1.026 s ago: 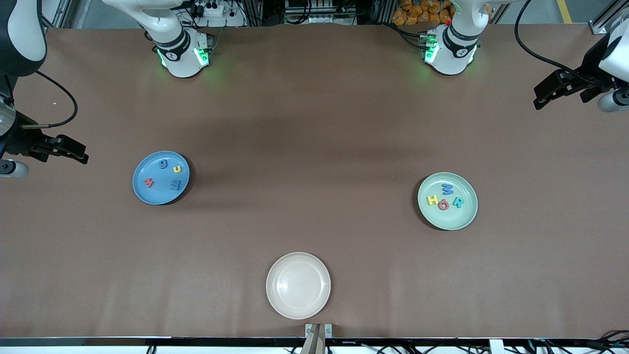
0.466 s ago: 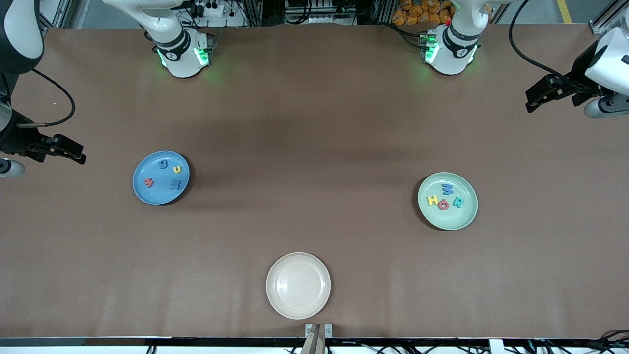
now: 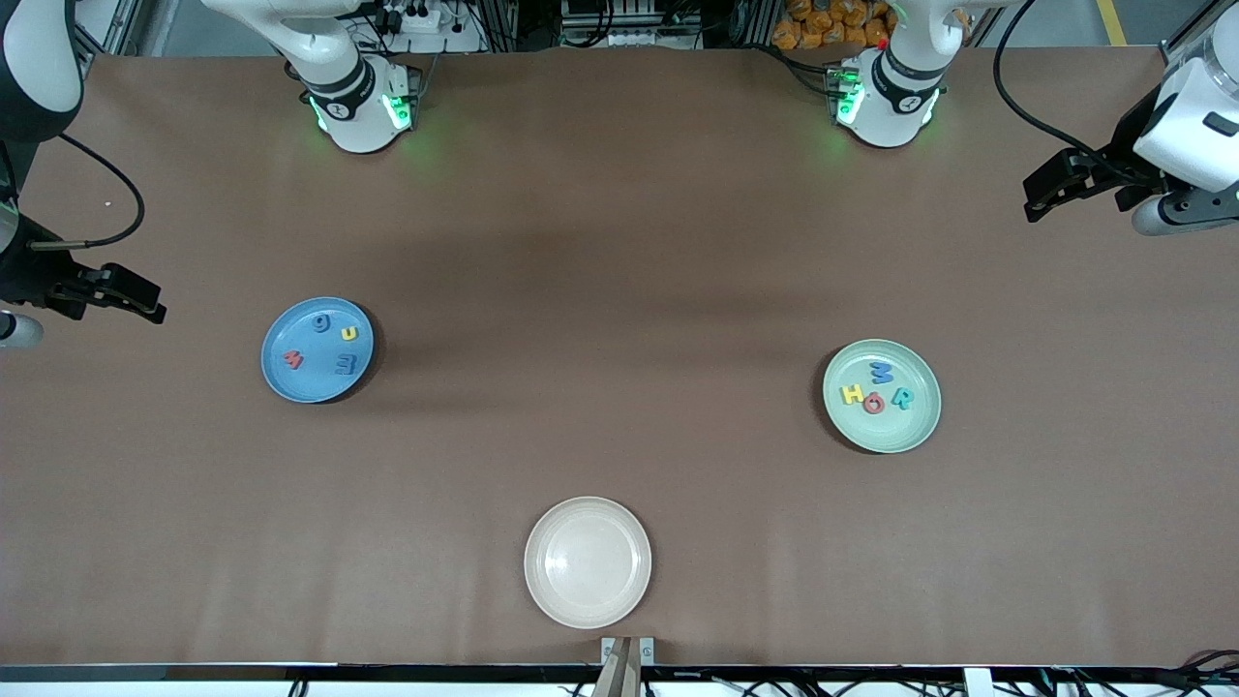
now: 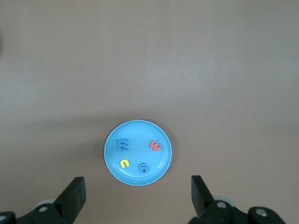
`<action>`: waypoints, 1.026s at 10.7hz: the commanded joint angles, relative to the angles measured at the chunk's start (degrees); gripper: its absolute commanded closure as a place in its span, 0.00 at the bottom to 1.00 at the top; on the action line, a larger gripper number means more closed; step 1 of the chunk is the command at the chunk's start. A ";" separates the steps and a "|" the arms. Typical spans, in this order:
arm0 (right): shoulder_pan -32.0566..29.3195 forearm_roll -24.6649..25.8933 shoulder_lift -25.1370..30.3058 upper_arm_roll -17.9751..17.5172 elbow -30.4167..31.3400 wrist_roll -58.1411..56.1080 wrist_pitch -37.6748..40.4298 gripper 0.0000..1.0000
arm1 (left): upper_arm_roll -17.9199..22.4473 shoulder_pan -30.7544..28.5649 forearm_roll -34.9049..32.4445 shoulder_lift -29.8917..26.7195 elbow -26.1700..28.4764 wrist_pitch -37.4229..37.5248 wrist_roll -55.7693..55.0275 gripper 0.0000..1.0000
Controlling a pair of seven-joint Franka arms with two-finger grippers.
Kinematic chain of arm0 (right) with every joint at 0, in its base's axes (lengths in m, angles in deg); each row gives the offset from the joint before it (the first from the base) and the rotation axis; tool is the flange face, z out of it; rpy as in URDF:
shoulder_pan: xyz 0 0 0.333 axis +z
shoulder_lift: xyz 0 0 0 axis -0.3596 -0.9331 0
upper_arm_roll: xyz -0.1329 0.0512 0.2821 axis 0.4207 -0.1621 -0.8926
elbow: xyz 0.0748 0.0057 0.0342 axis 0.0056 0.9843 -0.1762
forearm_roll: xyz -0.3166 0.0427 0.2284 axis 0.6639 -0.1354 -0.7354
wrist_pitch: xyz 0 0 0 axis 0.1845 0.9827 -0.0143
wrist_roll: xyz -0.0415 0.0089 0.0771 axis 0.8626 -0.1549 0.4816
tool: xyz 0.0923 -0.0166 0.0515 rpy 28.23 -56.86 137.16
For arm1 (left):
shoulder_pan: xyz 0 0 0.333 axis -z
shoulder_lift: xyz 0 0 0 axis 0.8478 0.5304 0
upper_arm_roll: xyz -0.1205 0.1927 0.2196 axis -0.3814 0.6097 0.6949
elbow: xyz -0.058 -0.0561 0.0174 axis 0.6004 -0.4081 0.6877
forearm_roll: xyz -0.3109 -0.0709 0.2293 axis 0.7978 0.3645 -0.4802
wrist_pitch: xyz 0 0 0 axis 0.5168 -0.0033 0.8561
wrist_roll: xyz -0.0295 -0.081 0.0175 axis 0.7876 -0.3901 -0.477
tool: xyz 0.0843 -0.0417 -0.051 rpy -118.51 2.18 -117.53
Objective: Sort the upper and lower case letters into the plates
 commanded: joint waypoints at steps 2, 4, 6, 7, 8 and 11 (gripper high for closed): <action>0.02 0.37 0.07 -0.10 -0.56 0.47 0.73 0.00 | -0.48 0.19 1.03 0.93 -0.60 0.80 1.13 0.00; -0.07 0.37 0.07 -0.10 -0.56 0.47 0.73 0.00 | -0.48 0.20 0.85 0.84 -0.69 0.80 1.22 0.00; -0.07 0.37 0.07 -0.10 -0.56 0.73 0.73 0.00 | -0.57 0.20 0.85 0.84 -0.60 0.80 1.31 0.00; -0.16 0.37 0.07 -0.10 -0.56 0.73 0.73 0.00 | -0.48 0.29 0.85 0.84 -0.51 0.80 1.31 0.00; -0.07 0.37 0.07 -0.10 -0.56 0.82 0.73 0.00 | -0.57 0.46 0.85 0.84 -0.51 0.80 1.31 0.00; -0.07 0.37 0.07 -0.10 -0.56 0.65 0.73 0.00 | -0.48 0.29 0.85 0.49 -0.69 0.80 1.22 0.00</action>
